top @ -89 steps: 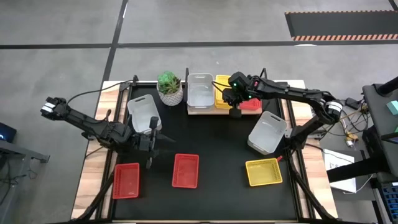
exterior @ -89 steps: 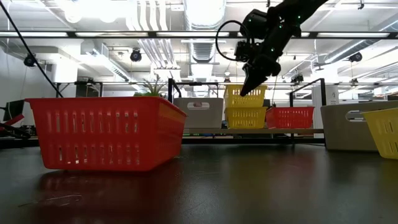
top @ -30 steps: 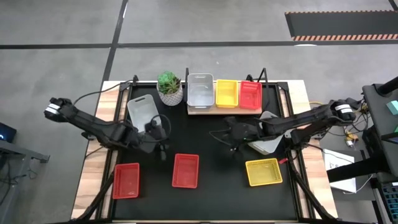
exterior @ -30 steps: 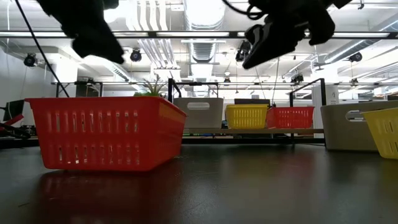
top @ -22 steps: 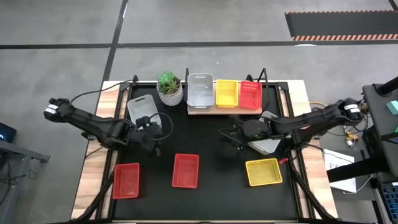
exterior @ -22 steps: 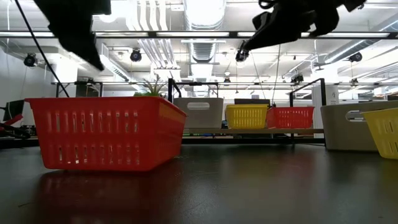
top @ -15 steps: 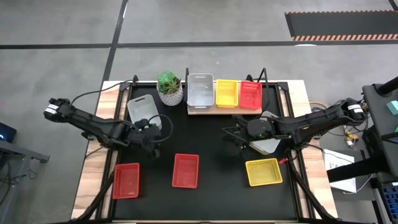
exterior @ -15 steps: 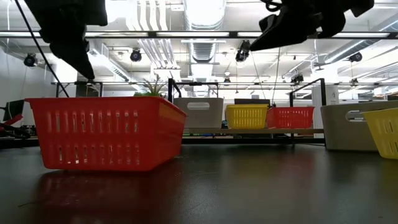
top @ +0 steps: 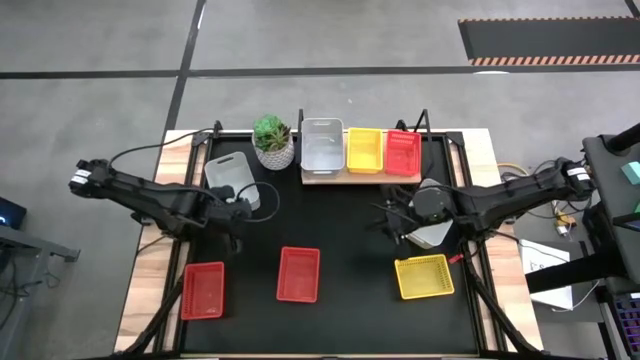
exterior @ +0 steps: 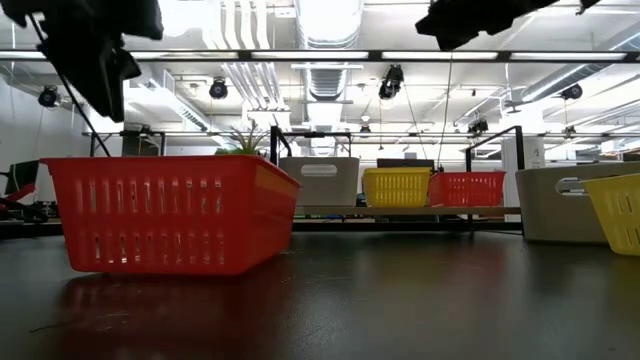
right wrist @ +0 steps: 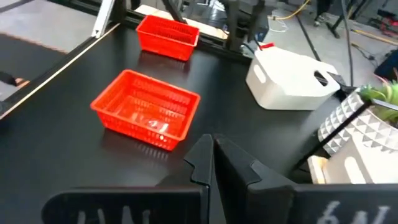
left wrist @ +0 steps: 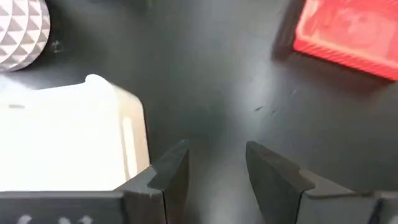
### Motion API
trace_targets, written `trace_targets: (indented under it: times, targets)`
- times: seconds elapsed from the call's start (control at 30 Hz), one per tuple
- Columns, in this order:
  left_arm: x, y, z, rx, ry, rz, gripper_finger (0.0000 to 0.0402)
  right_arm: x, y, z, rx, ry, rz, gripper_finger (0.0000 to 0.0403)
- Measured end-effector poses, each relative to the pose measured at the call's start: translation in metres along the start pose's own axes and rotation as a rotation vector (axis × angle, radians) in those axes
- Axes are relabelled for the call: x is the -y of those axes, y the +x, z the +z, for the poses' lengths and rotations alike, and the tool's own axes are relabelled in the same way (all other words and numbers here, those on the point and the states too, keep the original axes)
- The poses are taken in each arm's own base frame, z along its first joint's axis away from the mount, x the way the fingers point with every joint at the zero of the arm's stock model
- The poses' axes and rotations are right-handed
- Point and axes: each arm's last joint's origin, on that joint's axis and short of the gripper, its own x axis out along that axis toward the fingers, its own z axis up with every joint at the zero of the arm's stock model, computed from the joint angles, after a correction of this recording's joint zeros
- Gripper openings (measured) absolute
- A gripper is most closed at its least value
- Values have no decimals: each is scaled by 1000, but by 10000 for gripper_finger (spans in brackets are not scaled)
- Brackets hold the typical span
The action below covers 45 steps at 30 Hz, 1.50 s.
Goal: Stack baskets on shelf by color
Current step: Stack the left gray bin on the gray bin on the shelf
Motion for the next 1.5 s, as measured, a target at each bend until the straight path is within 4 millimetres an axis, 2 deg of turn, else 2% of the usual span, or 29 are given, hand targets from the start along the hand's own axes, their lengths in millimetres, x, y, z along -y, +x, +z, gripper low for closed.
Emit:
trace_targets:
  times: [0.23,0.43,0.57,0.83,0.93,1.2,1.37,1.5]
  targets:
    - [-6,9,-5,-36,31,49,141,-3,8,-4,-29,45,14,9]
    - [-14,30,-7,62,19,259,141,-6,18,-16,-85,-4,28,9]
    - [-16,42,-13,25,-1,232,141,-7,23,-16,-68,-9,27,9]
    - [-16,45,-17,-1,-76,208,144,-11,19,-14,-65,-23,49,9]
    - [-16,45,-19,-42,-78,171,164,-11,18,-13,-61,-24,49,9]
    - [-18,53,-28,-95,29,203,264,-10,17,-13,-58,-63,49,9]
    - [-20,61,-34,-114,38,249,272,-10,17,-12,-45,-90,46,9]
    - [-20,62,-33,-79,1,289,259,-10,17,-11,-40,-100,45,9]
